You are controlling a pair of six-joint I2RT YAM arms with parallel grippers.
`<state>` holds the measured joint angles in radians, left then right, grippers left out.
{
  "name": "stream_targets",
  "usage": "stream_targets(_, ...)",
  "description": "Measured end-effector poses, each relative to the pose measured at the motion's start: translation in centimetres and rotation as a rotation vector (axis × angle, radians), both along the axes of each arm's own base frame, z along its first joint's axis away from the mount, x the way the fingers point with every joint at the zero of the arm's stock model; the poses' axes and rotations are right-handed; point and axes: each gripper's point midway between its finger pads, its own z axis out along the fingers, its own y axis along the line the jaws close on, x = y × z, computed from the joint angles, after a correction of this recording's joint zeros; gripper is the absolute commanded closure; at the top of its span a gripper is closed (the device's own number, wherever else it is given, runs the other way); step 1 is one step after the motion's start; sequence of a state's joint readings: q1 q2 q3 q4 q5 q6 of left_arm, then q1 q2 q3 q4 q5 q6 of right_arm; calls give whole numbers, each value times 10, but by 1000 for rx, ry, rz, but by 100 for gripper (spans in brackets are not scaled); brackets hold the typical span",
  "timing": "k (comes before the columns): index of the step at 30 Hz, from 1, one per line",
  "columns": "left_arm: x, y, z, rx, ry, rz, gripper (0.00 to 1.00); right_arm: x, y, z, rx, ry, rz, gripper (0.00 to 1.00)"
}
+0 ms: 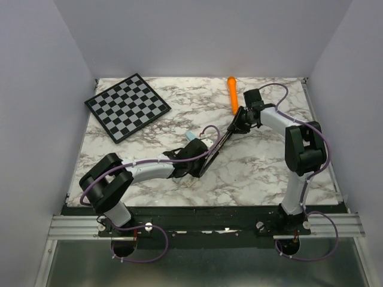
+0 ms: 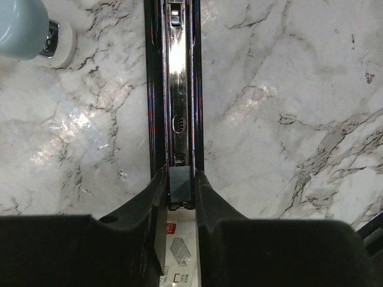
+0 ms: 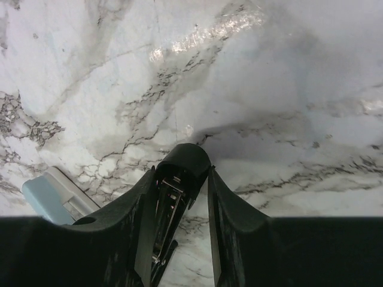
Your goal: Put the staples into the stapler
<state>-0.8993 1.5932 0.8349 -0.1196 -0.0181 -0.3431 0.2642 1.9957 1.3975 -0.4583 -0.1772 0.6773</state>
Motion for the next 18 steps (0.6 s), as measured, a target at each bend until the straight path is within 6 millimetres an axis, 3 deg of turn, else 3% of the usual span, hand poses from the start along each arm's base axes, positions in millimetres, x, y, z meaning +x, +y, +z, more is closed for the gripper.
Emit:
stream_targets(4, 2, -5, 0, 0, -3, -8, 100, -6, -10, 21, -19, -66, -2, 89)
stream_targets(9, 5, -15, 0, -15, -11, -13, 100, -21, -17, 61, -28, -193, 13, 89)
stream_targets(18, 7, -26, 1, -61, -5, 39, 100, -56, 23, 107, 25, -358, 91, 89)
